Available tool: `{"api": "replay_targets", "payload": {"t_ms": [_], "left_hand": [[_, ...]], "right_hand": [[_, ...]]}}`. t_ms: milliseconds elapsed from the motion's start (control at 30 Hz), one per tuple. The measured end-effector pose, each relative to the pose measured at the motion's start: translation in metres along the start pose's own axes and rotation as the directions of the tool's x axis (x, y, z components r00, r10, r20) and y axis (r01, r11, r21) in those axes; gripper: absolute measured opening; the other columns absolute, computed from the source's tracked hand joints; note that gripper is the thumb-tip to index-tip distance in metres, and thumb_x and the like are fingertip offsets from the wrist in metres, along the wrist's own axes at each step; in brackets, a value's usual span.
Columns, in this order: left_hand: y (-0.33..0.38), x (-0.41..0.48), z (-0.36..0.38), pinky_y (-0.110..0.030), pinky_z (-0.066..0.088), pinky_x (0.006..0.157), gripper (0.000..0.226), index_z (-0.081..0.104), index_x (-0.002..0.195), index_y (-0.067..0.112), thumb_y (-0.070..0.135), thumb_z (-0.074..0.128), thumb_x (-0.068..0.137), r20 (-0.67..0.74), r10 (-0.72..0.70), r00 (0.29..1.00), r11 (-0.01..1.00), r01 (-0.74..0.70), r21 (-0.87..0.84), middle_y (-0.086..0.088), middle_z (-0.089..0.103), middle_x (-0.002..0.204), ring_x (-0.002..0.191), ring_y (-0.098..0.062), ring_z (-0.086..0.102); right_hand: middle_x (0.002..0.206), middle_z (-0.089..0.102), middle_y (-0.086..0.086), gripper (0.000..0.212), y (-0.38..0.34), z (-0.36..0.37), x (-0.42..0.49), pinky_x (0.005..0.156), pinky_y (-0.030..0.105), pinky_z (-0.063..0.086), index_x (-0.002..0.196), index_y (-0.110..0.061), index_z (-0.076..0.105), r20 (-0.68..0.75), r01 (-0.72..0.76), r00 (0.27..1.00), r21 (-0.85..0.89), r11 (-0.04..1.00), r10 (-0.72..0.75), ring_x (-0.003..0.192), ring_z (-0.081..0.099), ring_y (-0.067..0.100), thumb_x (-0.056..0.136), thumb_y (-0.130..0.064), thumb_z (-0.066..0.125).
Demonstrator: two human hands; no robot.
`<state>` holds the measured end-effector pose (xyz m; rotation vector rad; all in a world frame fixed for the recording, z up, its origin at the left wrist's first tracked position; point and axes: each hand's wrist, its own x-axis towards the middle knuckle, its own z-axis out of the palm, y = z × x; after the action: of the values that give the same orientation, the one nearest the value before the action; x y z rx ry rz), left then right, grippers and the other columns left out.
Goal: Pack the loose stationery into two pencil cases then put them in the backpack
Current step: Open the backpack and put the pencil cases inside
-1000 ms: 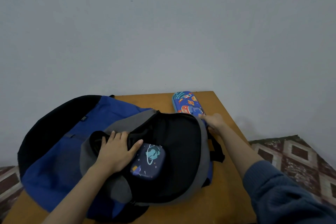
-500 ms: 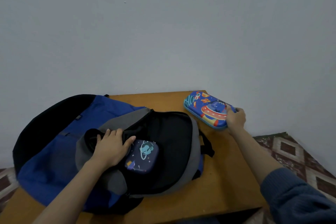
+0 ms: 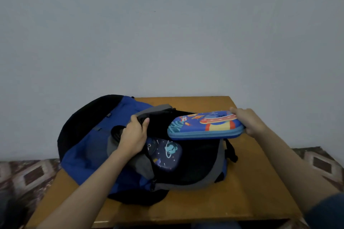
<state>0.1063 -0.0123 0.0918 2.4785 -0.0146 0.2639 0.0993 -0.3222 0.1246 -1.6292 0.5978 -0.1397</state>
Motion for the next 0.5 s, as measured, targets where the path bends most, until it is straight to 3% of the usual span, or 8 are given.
{"api": "replay_targets", "payload": {"t_ms": [133, 200, 267, 367, 433, 500], "left_hand": [[0.01, -0.004, -0.004, -0.038, 0.036, 0.07, 0.039, 0.04, 0.111, 0.002, 0.039, 0.034, 0.098, -0.031, 0.055, 0.998, 0.998, -0.056, -0.028, -0.021, 0.059, 0.103, 0.094, -0.042, 0.056], [0.014, -0.006, -0.006, -0.038, 0.036, 0.072, 0.04, 0.04, 0.113, 0.002, 0.038, 0.033, 0.099, -0.023, 0.067, 0.997, 0.997, -0.068, -0.031, -0.02, 0.06, 0.102, 0.096, -0.041, 0.056], [0.016, -0.006, -0.007, -0.039, 0.037, 0.074, 0.04, 0.039, 0.115, 0.002, 0.038, 0.033, 0.099, -0.014, 0.064, 0.998, 0.997, -0.065, -0.037, -0.02, 0.06, 0.103, 0.097, -0.041, 0.055], [0.012, -0.004, -0.007, -0.039, 0.038, 0.075, 0.04, 0.039, 0.116, 0.003, 0.039, 0.033, 0.099, -0.017, 0.063, 0.998, 0.997, -0.063, -0.046, -0.02, 0.06, 0.105, 0.097, -0.041, 0.056], [0.007, -0.003, -0.006, -0.039, 0.039, 0.075, 0.04, 0.039, 0.117, 0.004, 0.04, 0.033, 0.098, -0.015, 0.061, 0.998, 0.997, -0.062, -0.052, -0.018, 0.06, 0.104, 0.097, -0.039, 0.056], [0.001, -0.002, -0.004, -0.039, 0.04, 0.076, 0.04, 0.039, 0.117, 0.005, 0.04, 0.034, 0.098, -0.005, 0.049, 0.999, 0.997, -0.05, -0.052, -0.017, 0.06, 0.105, 0.098, -0.038, 0.056]], "right_hand": [[0.094, 0.066, 0.021, 0.027, 0.005, 0.053, 0.0, 0.076, 0.044, 0.054, 0.071, -0.003, 0.055, -0.039, 0.056, 0.998, -0.04, 0.998, -0.058, 0.08, 0.065, 0.033, 0.09, -0.022, 0.056], [0.111, 0.064, 0.021, 0.034, 0.007, 0.08, 0.001, 0.09, 0.041, 0.05, 0.091, 0.007, 0.06, -0.077, 0.074, 0.994, -0.095, 0.993, -0.082, 0.1, 0.063, 0.035, 0.09, -0.026, 0.056], [0.117, 0.062, 0.018, 0.044, 0.008, 0.106, 0.0, 0.085, 0.032, 0.045, 0.11, 0.009, 0.058, -0.073, 0.075, 0.994, -0.127, 0.989, -0.085, 0.105, 0.06, 0.033, 0.092, -0.031, 0.054], [0.124, 0.058, 0.02, 0.051, 0.014, 0.139, -0.002, 0.088, 0.032, 0.044, 0.121, 0.005, 0.051, -0.056, 0.043, 0.997, -0.084, 0.996, -0.048, 0.112, 0.056, 0.032, 0.091, -0.036, 0.056], [0.124, 0.056, 0.019, 0.05, 0.019, 0.153, -0.004, 0.087, 0.032, 0.043, 0.12, 0.003, 0.05, -0.043, 0.049, 0.998, -0.095, 0.994, -0.053, 0.113, 0.054, 0.032, 0.091, -0.037, 0.056], [0.121, 0.057, 0.02, 0.045, 0.026, 0.159, -0.003, 0.077, 0.029, 0.038, 0.112, 0.004, 0.053, -0.002, 0.056, 0.998, -0.17, 0.984, -0.057, 0.107, 0.055, 0.031, 0.092, -0.037, 0.054]]}}
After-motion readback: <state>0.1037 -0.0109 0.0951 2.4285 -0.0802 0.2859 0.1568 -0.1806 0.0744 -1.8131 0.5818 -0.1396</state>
